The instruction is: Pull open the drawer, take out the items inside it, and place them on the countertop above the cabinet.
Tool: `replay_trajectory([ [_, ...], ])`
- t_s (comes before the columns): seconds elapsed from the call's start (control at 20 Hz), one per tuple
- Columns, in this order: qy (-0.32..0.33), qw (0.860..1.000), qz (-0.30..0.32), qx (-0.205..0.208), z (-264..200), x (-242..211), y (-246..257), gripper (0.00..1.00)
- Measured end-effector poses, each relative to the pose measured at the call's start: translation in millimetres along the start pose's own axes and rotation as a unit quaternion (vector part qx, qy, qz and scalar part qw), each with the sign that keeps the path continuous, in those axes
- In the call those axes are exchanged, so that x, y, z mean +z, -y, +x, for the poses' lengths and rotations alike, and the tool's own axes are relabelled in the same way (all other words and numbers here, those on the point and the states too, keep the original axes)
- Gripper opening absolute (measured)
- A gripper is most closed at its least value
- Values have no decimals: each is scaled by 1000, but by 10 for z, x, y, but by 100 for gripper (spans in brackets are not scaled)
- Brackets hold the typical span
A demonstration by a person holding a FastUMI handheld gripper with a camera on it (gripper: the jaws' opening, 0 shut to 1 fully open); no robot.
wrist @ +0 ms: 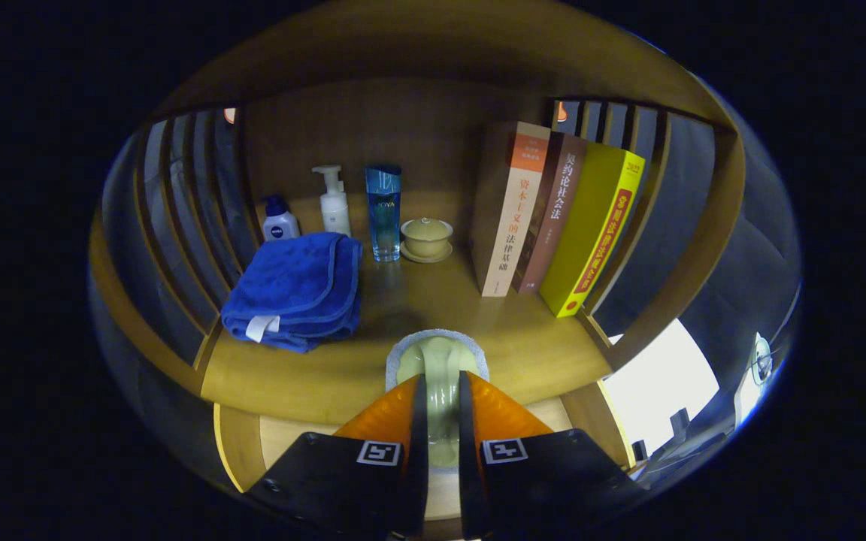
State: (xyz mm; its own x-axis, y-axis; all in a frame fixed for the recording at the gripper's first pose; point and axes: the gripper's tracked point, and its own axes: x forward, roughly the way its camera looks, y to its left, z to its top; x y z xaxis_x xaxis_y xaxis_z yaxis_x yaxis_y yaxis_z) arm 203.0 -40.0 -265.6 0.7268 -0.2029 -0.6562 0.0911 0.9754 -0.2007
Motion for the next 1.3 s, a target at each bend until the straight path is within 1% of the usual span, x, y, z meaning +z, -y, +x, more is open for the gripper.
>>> replay_trajectory([
  [0.05,3,1000,-3,5,95,63,-39,26],
  [0.2,5,1000,-26,-2,342,145,-68,26],
  [0.55,-8,999,-36,9,868,49,-240,26],
  [0.8,1,999,-46,13,981,80,-250,26],
  [0.95,3,999,-44,4,981,87,-188,28],
  [1.0,5,999,-40,4,969,77,-181,30],
  [1.1,13,999,-29,5,946,94,-183,39],
  [1.2,31,999,-19,3,858,158,-150,55],
  [1.3,63,998,2,4,706,269,-148,70],
])
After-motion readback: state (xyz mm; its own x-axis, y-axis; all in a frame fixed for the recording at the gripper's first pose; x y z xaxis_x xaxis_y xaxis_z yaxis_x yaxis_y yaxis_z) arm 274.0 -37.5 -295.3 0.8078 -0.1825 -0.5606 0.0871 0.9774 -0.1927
